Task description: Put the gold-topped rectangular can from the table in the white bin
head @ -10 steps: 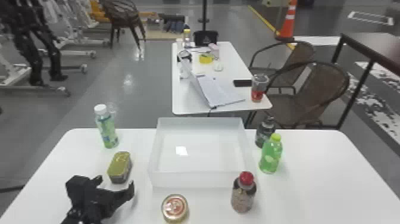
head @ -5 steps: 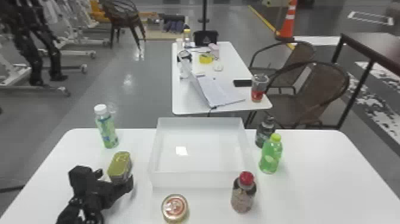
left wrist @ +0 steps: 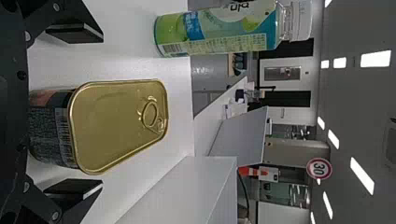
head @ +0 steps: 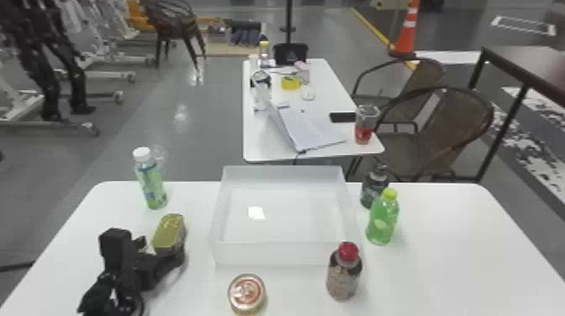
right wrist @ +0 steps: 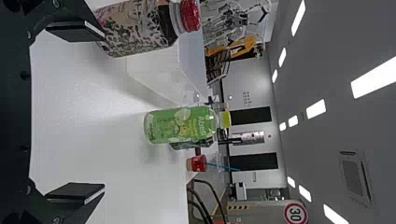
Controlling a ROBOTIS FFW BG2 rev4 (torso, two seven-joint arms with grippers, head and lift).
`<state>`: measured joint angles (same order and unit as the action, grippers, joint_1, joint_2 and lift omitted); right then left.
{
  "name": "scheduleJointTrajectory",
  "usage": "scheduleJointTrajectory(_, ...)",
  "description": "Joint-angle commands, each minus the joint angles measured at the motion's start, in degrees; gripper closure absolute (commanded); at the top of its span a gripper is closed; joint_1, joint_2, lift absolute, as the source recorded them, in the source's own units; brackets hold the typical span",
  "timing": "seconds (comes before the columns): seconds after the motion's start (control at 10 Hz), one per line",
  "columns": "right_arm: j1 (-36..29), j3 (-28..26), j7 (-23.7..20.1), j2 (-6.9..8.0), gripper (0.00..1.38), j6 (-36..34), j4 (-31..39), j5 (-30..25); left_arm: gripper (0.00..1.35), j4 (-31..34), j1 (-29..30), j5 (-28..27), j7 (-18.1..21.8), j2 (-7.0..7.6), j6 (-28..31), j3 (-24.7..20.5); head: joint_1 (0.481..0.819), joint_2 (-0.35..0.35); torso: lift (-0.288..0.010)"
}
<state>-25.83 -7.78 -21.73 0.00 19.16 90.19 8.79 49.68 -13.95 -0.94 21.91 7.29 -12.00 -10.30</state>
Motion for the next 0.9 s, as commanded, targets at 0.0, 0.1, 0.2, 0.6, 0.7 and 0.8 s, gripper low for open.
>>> scheduleJointTrajectory(0.0, 0.25, -0.04, -0.16, 0.05, 0.15, 0.0, -0.19, 0.0, 0.48, -1.34, -0.81, 0.32, 0.15, 0.97, -0.21, 0.81, 0.549, 0.0, -0.1)
scheduleJointTrajectory(0.1, 0.34, -0.04, -0.24, 0.05, 0.15, 0.0, -0.19, 0.0, 0.76, -1.51, -0.99, 0.14, 0.06, 1.06, -0.3, 1.07, 0.549, 0.0, -0.1)
scheduleJointTrajectory(0.2, 0.34, -0.04, -0.24, 0.05, 0.15, 0.0, -0.19, 0.0, 0.82, -1.43, -0.9, -0.12, -0.12, 0.53, -0.04, 0.72, 0.549, 0.0, -0.1)
scheduleJointTrajectory(0.6, 0.16, -0.04, -0.33, 0.05, 0.15, 0.0, -0.19, 0.18, 1.03, -0.63, -0.2, -1.0, -0.12, -0.17, -5.49, 1.25, 0.549, 0.0, -0.1)
scheduleJointTrajectory(0.7, 0.16, -0.04, -0.33, 0.05, 0.15, 0.0, -0.19, 0.18, 1.0, 2.62, 1.82, -0.12, -0.2, -0.7, -5.66, 1.07, 0.549, 0.0, -0.1)
scheduleJointTrajectory(0.8, 0.16, -0.04, -0.33, 0.05, 0.15, 0.0, -0.19, 0.09, 1.0, 8.51, 5.16, 0.5, -0.38, -1.49, -5.05, 0.46, 0.549, 0.0, -0.1)
